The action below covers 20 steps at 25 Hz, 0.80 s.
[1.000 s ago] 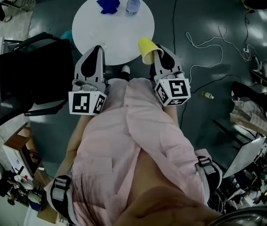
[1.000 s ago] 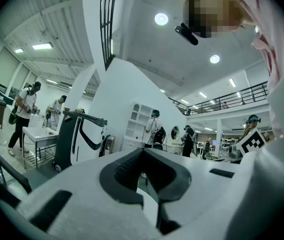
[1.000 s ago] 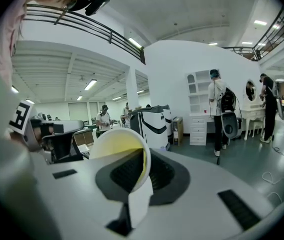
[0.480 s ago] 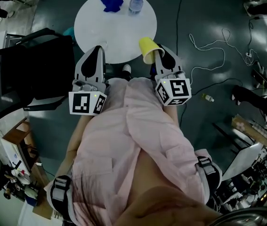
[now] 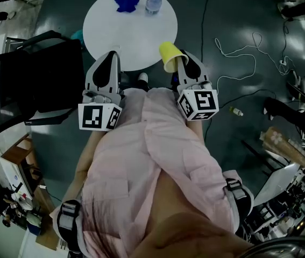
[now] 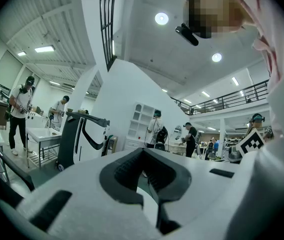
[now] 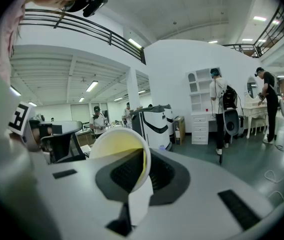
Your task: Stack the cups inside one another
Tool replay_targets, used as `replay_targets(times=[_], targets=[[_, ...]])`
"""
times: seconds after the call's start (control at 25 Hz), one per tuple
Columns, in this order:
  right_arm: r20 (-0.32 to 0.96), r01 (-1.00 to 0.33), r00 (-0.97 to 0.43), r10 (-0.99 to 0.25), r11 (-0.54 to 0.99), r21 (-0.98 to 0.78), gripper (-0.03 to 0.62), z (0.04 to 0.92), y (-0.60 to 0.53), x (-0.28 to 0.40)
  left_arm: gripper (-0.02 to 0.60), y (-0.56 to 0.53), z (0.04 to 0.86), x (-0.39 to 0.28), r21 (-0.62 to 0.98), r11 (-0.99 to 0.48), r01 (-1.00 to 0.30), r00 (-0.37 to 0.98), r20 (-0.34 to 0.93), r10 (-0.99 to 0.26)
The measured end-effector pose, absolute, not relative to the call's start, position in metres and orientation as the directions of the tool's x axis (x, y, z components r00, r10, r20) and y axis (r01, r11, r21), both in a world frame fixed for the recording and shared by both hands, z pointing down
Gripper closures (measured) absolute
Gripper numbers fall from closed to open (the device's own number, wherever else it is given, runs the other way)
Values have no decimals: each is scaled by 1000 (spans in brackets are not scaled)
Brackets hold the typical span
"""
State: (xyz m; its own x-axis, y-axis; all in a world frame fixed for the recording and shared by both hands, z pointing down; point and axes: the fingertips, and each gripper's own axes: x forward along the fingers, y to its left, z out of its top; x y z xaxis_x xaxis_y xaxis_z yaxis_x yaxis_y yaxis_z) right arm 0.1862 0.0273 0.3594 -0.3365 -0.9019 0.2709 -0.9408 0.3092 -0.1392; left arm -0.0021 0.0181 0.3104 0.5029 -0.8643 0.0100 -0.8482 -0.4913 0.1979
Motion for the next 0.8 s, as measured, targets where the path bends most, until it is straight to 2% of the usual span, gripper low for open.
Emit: replay_targets(times=[0.8], targets=[[262,-936,-350,-899,327,-126,556,358,27,189,566,21,310,1,192,-482,-855,491,-1,-871]])
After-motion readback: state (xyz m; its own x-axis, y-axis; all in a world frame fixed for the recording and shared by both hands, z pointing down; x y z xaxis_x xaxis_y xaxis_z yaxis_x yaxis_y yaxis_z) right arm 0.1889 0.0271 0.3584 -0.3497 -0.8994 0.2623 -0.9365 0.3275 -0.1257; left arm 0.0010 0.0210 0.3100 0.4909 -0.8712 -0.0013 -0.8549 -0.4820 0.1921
